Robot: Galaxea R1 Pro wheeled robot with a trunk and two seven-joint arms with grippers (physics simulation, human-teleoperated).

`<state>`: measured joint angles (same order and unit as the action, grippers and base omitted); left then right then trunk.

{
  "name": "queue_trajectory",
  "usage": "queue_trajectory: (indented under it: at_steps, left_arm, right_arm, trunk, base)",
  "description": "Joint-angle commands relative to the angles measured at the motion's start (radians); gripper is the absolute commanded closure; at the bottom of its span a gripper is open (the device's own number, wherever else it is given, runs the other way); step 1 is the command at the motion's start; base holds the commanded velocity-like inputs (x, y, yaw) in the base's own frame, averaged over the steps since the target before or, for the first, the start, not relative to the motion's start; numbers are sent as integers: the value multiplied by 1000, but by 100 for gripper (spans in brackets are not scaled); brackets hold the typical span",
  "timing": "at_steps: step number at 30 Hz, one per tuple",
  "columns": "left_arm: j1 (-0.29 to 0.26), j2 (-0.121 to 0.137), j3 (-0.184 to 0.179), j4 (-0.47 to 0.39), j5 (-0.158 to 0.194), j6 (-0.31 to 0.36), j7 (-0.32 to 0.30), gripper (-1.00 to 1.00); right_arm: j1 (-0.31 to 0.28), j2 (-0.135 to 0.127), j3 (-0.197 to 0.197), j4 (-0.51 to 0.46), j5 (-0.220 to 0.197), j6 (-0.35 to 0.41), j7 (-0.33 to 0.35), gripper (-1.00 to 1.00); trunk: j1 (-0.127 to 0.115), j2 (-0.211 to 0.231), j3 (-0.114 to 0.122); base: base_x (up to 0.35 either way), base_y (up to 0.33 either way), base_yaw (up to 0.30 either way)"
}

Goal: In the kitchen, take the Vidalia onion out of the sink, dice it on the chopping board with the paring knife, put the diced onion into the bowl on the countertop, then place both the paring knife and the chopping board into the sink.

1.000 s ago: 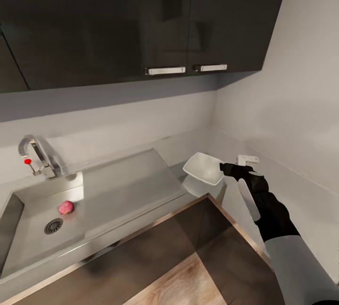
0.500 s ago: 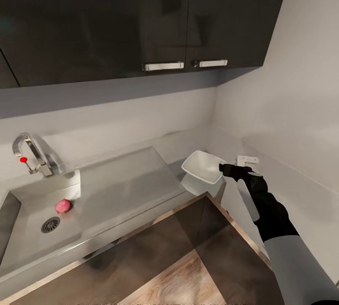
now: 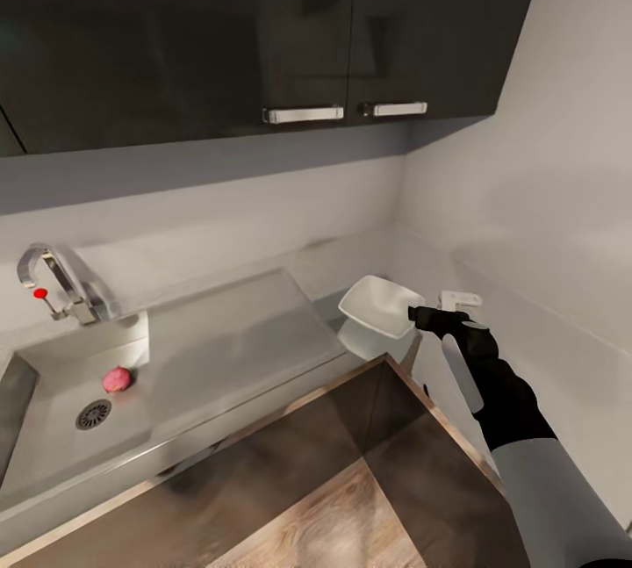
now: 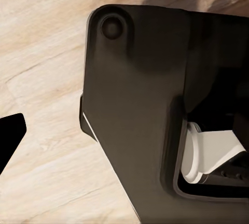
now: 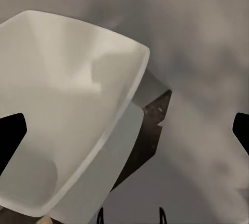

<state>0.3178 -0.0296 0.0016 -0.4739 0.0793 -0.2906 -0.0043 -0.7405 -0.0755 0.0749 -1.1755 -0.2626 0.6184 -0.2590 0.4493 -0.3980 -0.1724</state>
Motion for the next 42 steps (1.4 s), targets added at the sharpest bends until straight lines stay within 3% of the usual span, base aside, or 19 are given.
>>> queue_trajectory:
  at_steps: [1,14,42]
  left_arm:
    - [1,0,0,0,8,-1,-1,-100]
    - [0,0,0,4,8,-1,-1,-100]
    - [0,-1,1,18,8,-1,0,-100]
  right_arm:
    - [-2,-1,3,-1,-10,3,-10,-100]
    - [-1,0,3,0,-11,3,-8,-100]
    - [-1,4,3,0,-11,3,0,-100]
  trunk:
    - [1,-2,-3]
    - [1,-2,-23]
    - [1,-2,-64]
  base:
    - [161,0,0]
    - [168,0,0]
    - [-15,-12,0]
